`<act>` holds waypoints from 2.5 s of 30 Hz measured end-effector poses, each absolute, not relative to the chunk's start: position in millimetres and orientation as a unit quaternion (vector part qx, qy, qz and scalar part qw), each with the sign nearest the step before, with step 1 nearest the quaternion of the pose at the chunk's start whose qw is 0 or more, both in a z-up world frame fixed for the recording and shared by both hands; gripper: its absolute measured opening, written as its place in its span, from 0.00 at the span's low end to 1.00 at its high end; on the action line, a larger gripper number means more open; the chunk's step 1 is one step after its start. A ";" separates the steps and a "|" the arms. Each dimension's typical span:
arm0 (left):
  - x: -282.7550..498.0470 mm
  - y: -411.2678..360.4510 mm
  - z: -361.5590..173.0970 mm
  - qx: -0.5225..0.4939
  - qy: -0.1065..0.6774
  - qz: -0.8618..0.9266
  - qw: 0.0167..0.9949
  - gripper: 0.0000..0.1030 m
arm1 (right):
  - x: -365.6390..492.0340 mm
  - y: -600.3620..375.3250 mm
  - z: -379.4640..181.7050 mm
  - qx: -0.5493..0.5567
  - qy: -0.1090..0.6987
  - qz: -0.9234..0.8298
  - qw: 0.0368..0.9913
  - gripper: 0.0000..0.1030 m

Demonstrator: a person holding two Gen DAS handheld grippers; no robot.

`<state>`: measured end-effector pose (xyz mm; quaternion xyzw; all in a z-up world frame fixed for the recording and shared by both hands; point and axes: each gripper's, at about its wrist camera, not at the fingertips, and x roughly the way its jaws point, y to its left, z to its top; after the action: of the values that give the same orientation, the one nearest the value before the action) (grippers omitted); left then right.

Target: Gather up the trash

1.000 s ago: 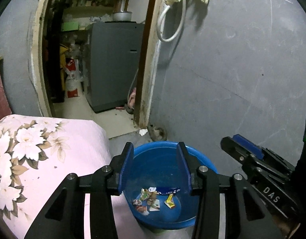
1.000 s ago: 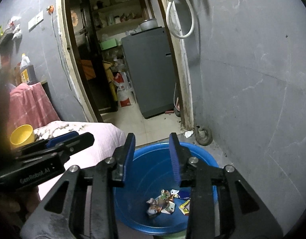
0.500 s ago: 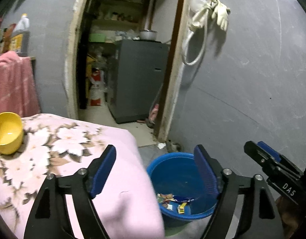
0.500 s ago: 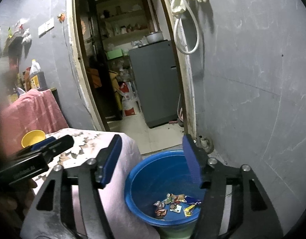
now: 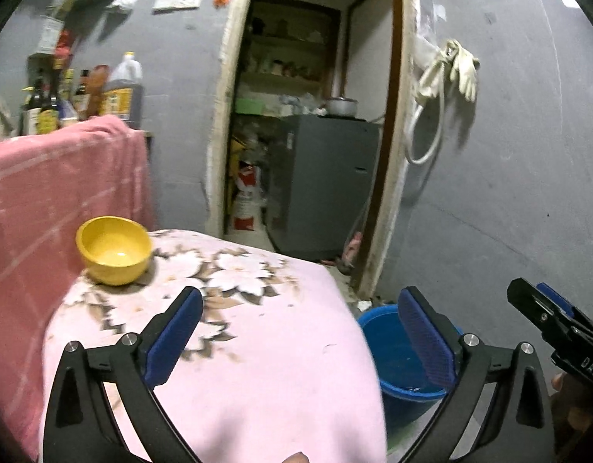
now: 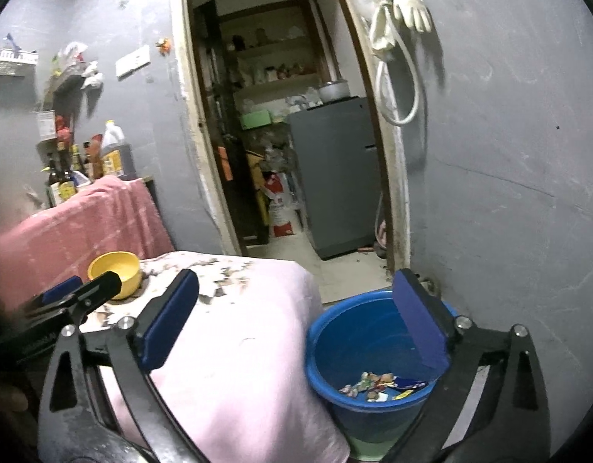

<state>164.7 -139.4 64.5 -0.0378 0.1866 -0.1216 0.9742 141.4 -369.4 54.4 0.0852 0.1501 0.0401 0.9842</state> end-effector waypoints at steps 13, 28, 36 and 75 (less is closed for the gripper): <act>92.4 -78.3 64.5 -0.035 0.155 -0.071 0.985 0.98 | 82.0 -312.7 52.7 0.065 0.122 0.071 0.988 1.00; 34.3 -40.0 44.2 -0.034 0.147 -0.033 0.988 0.98 | 25.0 -281.9 41.8 0.043 0.105 0.076 0.991 1.00; 12.0 -32.2 33.6 -0.024 0.132 -0.018 0.991 0.98 | 11.4 -274.1 27.1 0.028 0.108 0.064 0.992 1.00; -10.1 -22.3 -11.8 -0.025 0.145 0.008 0.989 0.98 | -2.4 -262.0 -7.3 0.006 0.126 0.041 0.991 1.00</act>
<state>-10.1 -22.3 -11.8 -0.0253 0.1446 0.0081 0.9891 -2.4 -262.0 -7.3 0.0061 0.1264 0.0412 0.9911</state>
